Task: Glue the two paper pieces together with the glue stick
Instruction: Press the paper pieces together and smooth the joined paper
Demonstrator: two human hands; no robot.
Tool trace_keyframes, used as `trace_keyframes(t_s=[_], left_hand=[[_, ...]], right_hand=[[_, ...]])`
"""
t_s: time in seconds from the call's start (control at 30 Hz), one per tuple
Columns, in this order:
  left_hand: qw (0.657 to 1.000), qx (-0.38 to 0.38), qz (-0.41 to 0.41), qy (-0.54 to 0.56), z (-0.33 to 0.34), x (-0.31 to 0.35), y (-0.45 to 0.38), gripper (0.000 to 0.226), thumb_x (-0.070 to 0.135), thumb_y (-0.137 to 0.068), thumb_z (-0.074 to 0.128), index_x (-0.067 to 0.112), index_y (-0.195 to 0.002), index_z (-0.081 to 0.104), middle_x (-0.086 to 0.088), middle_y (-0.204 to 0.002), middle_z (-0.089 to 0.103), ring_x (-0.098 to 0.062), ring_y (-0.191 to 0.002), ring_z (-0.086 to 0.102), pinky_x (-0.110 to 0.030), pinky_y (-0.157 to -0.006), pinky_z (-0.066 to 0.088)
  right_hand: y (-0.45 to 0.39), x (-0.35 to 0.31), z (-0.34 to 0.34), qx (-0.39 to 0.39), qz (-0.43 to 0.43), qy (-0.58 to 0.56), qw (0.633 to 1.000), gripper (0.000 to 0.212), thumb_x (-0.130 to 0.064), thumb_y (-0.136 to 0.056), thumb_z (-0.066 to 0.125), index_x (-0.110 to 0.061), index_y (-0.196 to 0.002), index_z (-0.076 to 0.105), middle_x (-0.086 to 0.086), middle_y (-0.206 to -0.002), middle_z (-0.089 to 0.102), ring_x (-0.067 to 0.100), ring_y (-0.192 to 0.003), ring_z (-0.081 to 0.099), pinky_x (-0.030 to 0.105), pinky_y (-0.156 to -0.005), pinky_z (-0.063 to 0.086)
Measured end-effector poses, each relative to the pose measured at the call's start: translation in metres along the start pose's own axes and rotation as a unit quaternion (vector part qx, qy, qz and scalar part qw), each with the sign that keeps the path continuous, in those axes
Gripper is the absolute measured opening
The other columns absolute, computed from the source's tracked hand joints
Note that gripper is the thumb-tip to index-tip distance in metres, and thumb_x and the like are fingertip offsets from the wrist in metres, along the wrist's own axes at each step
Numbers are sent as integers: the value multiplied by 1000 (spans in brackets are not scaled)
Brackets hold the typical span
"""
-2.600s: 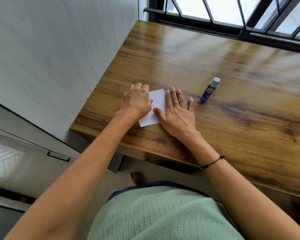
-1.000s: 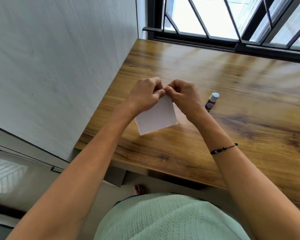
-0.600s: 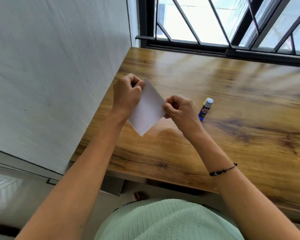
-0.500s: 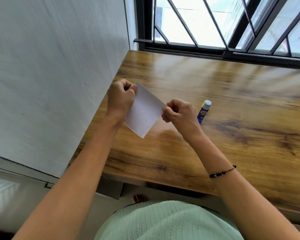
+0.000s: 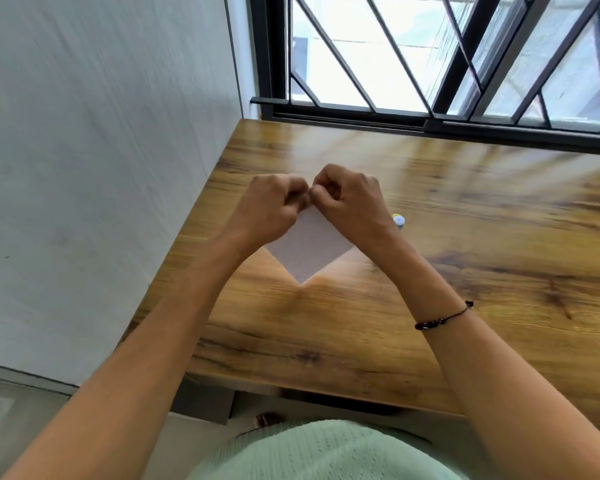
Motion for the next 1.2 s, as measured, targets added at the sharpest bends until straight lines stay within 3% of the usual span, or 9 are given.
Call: trace_keyframes(t_s=[0.3, 0.53, 0.6, 0.63, 0.73, 0.83, 0.93, 1.03, 1.2], left_hand=[[956, 140, -180, 185, -18, -36, 10, 23, 25, -88, 57, 5, -81, 65, -4, -73, 61, -14, -66, 53, -32, -60, 44], [920, 139, -287, 230, 0, -69, 25, 17, 18, -89, 56, 7, -75, 59, 3, -68, 52, -13, -68, 46, -27, -61, 40], [945, 142, -264, 134, -3, -61, 27, 2, 11, -87, 57, 12, -86, 58, 5, -75, 53, -13, -77, 50, -16, -62, 39], [961, 147, -225, 67, -8, -50, 27, 10, 9, -86, 58, 11, -95, 58, 4, -83, 54, -14, -83, 51, -15, -67, 39], [991, 112, -67, -13, -4, -8, 18, 25, 11, -81, 64, 9, -106, 58, -2, -95, 58, -17, -92, 53, -23, -80, 41], [997, 54, 15, -46, 7, 21, 10, 21, 13, -82, 64, 8, -103, 64, -9, -99, 67, -21, -94, 57, -32, -83, 47], [998, 35, 33, -38, 7, 31, 6, 13, 10, -84, 61, 6, -96, 64, -10, -92, 66, -18, -84, 55, -33, -75, 48], [999, 19, 24, -44, 6, 31, 4, 7, 10, -86, 57, 5, -89, 61, -5, -80, 57, -16, -74, 50, -21, -62, 36], [994, 100, -33, -12, -18, 23, 2, 7, 5, -86, 54, 3, -84, 61, -3, -75, 56, -15, -69, 49, -4, -52, 33]], right_hand=[[16, 25, 3, 11, 83, -42, 996, 15, -14, -81, 56, -5, -70, 60, -3, -58, 49, 11, -55, 41, 14, -51, 31], [27, 43, 0, 4, 119, -88, 989, 16, -16, -81, 59, -8, -68, 62, 4, -62, 58, 21, -64, 56, 32, -63, 44], [25, 43, -1, -14, 115, -85, 990, 16, -16, -83, 59, -10, -68, 62, -4, -57, 54, 16, -61, 52, 30, -63, 43], [23, 41, 0, -32, 104, -65, 992, 16, -16, -83, 59, -12, -69, 63, -8, -55, 50, 10, -58, 48, 25, -60, 40], [18, 33, 2, -82, 63, 0, 995, 14, -18, -84, 60, -9, -75, 66, -13, -56, 46, 3, -54, 42, 12, -50, 31], [12, 23, 0, -101, 26, 7, 994, 16, -19, -83, 62, -9, -71, 63, -11, -54, 45, 4, -52, 40, 11, -48, 31], [6, 17, -8, -113, 4, 10, 994, 17, -17, -81, 62, -9, -66, 61, -9, -53, 46, 5, -52, 41, 10, -49, 33], [3, 16, -14, -113, 0, 9, 994, 14, -19, -80, 65, -11, -68, 64, -9, -60, 54, 3, -59, 48, 8, -53, 35], [1, 23, -17, -60, 50, -97, 992, 20, -23, -80, 66, -18, -61, 60, -11, -59, 56, -1, -55, 47, 14, -54, 37]])
Point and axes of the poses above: each hand's wrist, its own y-axis away from the middle knuckle, its own z-axis out of the palm, x = y × z, the point moved 9 cm from there along -y, towards the middle knuckle
